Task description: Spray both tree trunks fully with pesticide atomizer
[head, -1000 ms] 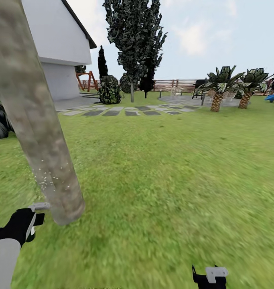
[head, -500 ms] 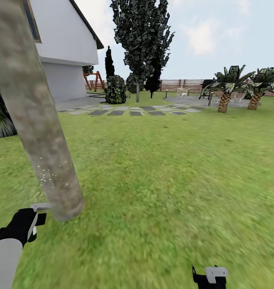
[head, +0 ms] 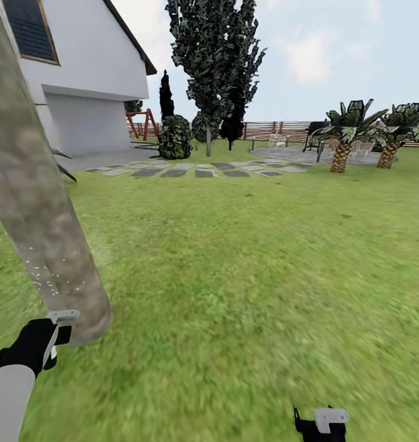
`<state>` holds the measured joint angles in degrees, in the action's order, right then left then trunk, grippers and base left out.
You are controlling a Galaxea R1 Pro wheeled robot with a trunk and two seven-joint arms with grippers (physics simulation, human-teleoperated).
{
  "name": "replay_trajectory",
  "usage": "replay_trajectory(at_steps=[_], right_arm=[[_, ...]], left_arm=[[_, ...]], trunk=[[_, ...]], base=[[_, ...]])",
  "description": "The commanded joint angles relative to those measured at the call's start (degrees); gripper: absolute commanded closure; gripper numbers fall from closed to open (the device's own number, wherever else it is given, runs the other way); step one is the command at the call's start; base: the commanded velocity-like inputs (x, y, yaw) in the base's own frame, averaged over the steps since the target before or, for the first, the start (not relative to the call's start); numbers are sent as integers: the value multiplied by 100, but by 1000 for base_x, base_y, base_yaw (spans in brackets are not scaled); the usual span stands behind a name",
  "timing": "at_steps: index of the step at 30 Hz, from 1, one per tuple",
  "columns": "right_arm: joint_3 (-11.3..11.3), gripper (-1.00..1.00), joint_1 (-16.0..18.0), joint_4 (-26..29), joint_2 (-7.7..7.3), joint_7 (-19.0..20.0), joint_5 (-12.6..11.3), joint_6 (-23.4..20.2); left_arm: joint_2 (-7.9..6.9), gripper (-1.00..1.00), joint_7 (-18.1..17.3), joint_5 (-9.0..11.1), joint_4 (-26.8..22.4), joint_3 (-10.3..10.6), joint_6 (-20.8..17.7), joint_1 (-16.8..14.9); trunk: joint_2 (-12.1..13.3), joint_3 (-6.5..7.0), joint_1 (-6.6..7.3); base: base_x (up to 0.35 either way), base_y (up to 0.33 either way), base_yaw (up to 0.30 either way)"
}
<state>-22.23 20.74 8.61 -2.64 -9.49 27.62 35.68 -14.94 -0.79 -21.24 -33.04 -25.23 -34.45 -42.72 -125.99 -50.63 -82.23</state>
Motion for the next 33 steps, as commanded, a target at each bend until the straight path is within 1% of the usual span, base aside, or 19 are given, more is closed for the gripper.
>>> replay_trajectory(at_steps=[1, 6, 9, 24, 33], right_arm=[[0, -100, 0, 0, 0, 0, 2, 0], [1, -100, 0, -2, 0, 0, 2, 0], [3, -100, 0, -5, 0, 0, 5, 0], [6, -100, 0, -7, 8, 0, 6, 0], [8, -100, 0, -1, 9, 0, 6, 0]], left_arm=[[0, 100, 0, -6, 0, 0, 0, -2], [-6, 100, 0, -12, 0, 0, 0, -2], [-7, 100, 0, -16, 0, 0, 0, -1], [-9, 100, 9, -16, -45, -18, 0, -1], [-9, 100, 9, -20, -36, -27, 0, -3]], trunk=[[0, 0, 0], [0, 0, 0], [0, 0, 0], [0, 0, 0], [0, 0, 0]], base=[[155, -261, 0], [155, -261, 0], [155, -261, 110], [156, -260, 272], [201, -227, 276]])
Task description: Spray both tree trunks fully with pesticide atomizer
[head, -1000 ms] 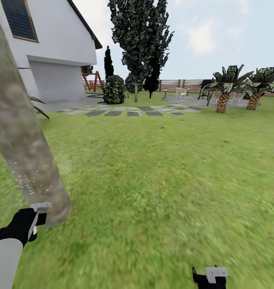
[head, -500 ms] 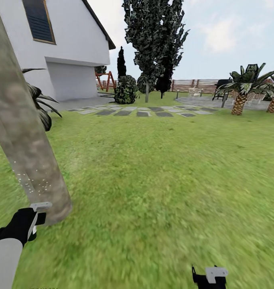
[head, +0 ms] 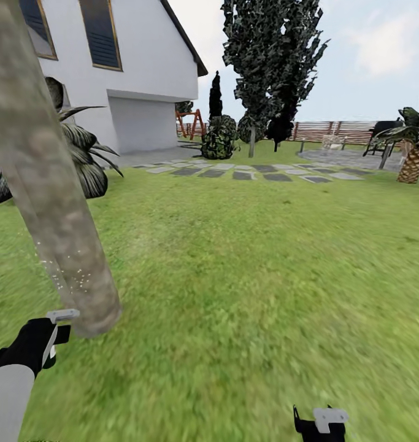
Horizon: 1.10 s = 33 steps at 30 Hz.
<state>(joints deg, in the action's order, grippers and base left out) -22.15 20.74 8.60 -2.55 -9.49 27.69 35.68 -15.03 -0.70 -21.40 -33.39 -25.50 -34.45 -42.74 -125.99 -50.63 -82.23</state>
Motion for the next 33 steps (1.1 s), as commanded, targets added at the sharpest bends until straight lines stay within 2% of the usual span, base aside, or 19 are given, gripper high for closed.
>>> replay_trajectory(at_steps=[1, 10, 27, 33], right_arm=[[0, -100, 0, -1, 0, 0, 0, 0], [-3, -100, 0, 1, 0, 0, 0, 0], [-2, -100, 0, 1, -7, -9, 0, 0], [0, -100, 0, -2, 8, -9, 0, 0]], left_arm=[[0, 100, 0, -1, 0, 1, 0, 1], [-5, 100, 8, -4, 8, -12, 7, 2], [0, 100, 9, 13, 14, -7, 9, 0], [0, 100, 9, 13, -6, -8, 9, 1]], trunk=[[0, 0, 0], [0, 0, 0], [0, 0, 0], [0, 0, 0]], base=[[205, -224, 276], [206, -224, 256], [183, -228, 9], [120, -253, 233]])
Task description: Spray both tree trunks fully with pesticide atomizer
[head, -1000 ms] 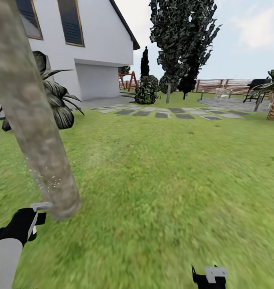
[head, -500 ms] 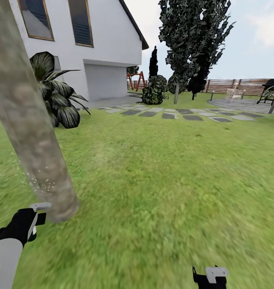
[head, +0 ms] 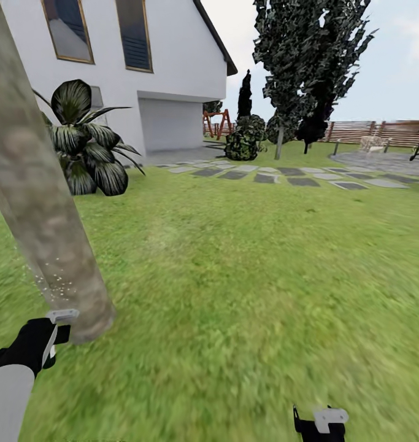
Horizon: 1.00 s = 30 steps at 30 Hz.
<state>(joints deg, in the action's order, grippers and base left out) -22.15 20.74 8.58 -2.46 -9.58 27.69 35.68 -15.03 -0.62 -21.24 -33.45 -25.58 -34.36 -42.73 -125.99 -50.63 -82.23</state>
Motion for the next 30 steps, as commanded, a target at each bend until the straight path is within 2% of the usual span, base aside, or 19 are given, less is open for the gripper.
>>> replay_trajectory(at_steps=[1, 7, 12, 23, 26, 29, 30], right_arm=[[0, -100, 0, 1, 0, 0, 0, 0], [0, -100, 0, -2, 0, 0, 0, 0], [0, -100, 0, -5, 0, 0, 0, 0], [-9, -100, 0, 4, -17, 0, -9, 0], [-9, -100, 0, 4, -17, 0, -8, 0], [-9, -100, 0, 4, -22, 0, -9, 0], [-9, -100, 0, 4, -27, 0, -9, 0]], left_arm=[[0, 100, 0, -3, -2, 0, 0, 1], [12, 100, -2, 16, -15, 0, 4, 1], [139, 100, -5, 23, -56, 11, 7, -6], [221, 100, -76, 22, -292, 36, -85, -121], [343, 100, -83, 21, -301, 36, -328, -448], [607, 100, -87, 8, -302, 98, -689, -835], [671, 100, -87, 4, -302, 188, -749, -967]], trunk=[[0, 0, 0], [0, 0, 0], [0, 0, 0], [0, 0, 0], [0, 0, 0], [0, 0, 0], [0, 0, 0]], base=[[96, -261, 277], [47, -263, 278], [-217, -193, 278], [-43, -21, 278], [0, 0, 268], [0, 0, 83], [0, 0, 23]])
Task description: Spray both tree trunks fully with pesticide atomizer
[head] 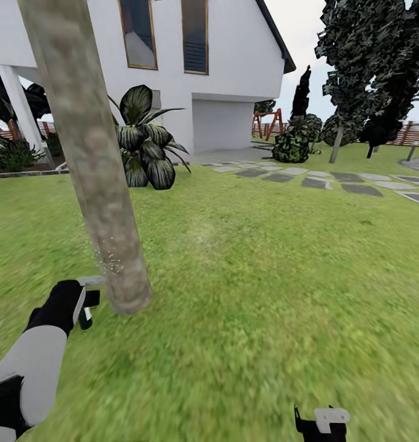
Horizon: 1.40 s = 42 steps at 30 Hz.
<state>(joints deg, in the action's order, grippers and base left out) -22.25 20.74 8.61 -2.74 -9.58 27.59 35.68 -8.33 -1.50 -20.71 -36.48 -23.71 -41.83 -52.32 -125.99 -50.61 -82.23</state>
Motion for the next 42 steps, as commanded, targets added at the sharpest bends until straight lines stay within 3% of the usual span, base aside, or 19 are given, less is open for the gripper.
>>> replay_trajectory(at_steps=[1, 3, 4, 8, 11, 13, 16, 20, 23, 25, 27, 33, 42], right_arm=[[1, -100, 0, 0, -4, 0, 1, 0], [1, -100, 0, 0, -6, 0, 5, 0], [1, -100, 0, 0, -7, 0, 4, 0], [1, -100, 0, 3, -8, 0, 1, 0], [1, -100, 0, 3, -8, -4, 1, 0], [1, -100, 0, 1, -8, -1, 1, 0], [1, -100, 0, 0, -8, -1, 1, 0], [1, -100, 0, 0, -8, 0, 1, 0], [1, -100, 0, 0, -8, 0, 1, 0], [1, -100, 0, 0, -8, 0, 1, 0], [1, -100, 0, 0, -8, 0, 1, 0], [1, -100, 0, 0, 0, 0, 1, 0], [1, -100, 0, 0, 0, 0, 1, 0]], left_arm=[[38, 100, 1, -48, 5, 140, -74, -147], [69, 100, -3, -43, 2, 325, -291, -338], [157, 100, -18, -40, 1, 409, -504, -422], [131, 100, -31, -39, -6, 449, -626, -561], [-189, 100, -37, -41, -4, 454, -701, -691], [-264, 100, -36, -44, -6, 460, -709, -686], [-193, 100, -32, -45, -94, 492, -712, -708], [-64, 100, -18, -60, -241, 783, -717, -680], [-140, 100, -21, -46, -259, 772, -743, -676], [-368, 100, -32, -25, -250, 769, -745, -663], [-461, 100, -34, 2, -247, 775, -740, -658], [-316, 100, -27, 14, -245, 792, -739, -657], [-294, 100, -26, 14, -245, 749, -739, -658]], trunk=[[0, -1, 0], [0, -1, 0], [0, -1, 0], [0, -1, 0], [0, -1, 0], [0, -1, 0], [0, -1, 0], [0, -1, 0], [0, -1, 0], [0, -1, 0], [0, -1, 0], [0, -1, 0], [0, -1, 0]], base=[[0, 0, 12], [0, 0, 5], [0, 0, 1], [0, 0, 0], [0, 0, 0], [0, 0, 0], [0, -76, 0], [43, -246, 0], [94, -267, 0], [101, -269, 25], [102, -269, 170], [102, -269, 268], [145, -248, 179]])
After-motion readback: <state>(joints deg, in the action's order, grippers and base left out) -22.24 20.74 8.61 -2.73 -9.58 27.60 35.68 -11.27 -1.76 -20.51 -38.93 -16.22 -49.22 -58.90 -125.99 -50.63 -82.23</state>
